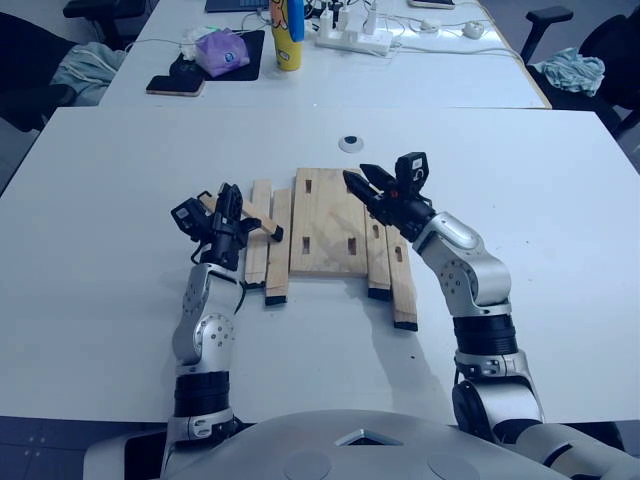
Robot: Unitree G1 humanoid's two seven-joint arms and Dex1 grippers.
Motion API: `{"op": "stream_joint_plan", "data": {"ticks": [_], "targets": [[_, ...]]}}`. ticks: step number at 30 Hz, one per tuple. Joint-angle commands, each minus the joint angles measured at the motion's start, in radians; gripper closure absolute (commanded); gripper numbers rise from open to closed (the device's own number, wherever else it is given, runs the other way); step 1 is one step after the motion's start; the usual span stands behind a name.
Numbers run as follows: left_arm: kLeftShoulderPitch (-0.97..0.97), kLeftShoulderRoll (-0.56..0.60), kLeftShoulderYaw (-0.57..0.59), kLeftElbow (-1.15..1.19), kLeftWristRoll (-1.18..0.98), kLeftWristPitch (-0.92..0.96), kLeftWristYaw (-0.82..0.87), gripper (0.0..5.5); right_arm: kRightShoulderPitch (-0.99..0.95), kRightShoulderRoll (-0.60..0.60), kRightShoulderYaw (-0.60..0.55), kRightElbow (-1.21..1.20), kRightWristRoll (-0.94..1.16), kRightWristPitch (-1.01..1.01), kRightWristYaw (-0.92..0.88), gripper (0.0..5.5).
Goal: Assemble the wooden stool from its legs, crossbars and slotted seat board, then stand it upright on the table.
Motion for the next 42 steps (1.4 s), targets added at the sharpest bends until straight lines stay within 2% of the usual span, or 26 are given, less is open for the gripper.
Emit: {"op": "stream_joint_plan", "data": {"ticks": [1,9,13,19,25,32,42], "targets": [[-0.034,-0.054,-0.012,0.011,0.038,0.027,0.060,5.05,-0.022,0.007,0.006,0.006,-0.005,0.001,-0.004,3.38],[-0.033,-0.086,-0.075,-0.009,0.115,0.103,0.218,5.05,-0.016,0.007,0.022,-0.009,-0.021,0.001,-0.007,3.38],[-0.005,-0.083,-0.161,-0.043,0.229,0.156,0.332,5.05,-0.010,-0.001,0.047,-0.029,-0.042,-0.002,-0.004,3.38],[0.062,-0.054,-0.287,-0.101,0.339,0.205,0.389,5.05,0.016,-0.019,0.074,-0.082,-0.061,0.014,-0.002,3.38],[0.138,0.019,-0.340,-0.158,0.418,0.240,0.341,5.05,0.072,-0.034,0.095,-0.131,-0.088,0.013,-0.016,3.38],[0.223,0.153,-0.401,-0.224,0.524,0.267,0.187,5.05,0.119,-0.031,0.113,-0.180,-0.120,-0.001,-0.045,3.38],[0.300,0.122,-0.382,-0.230,0.543,0.256,0.143,5.05,0.117,-0.040,0.132,-0.184,-0.148,-0.009,-0.034,3.38]]}}
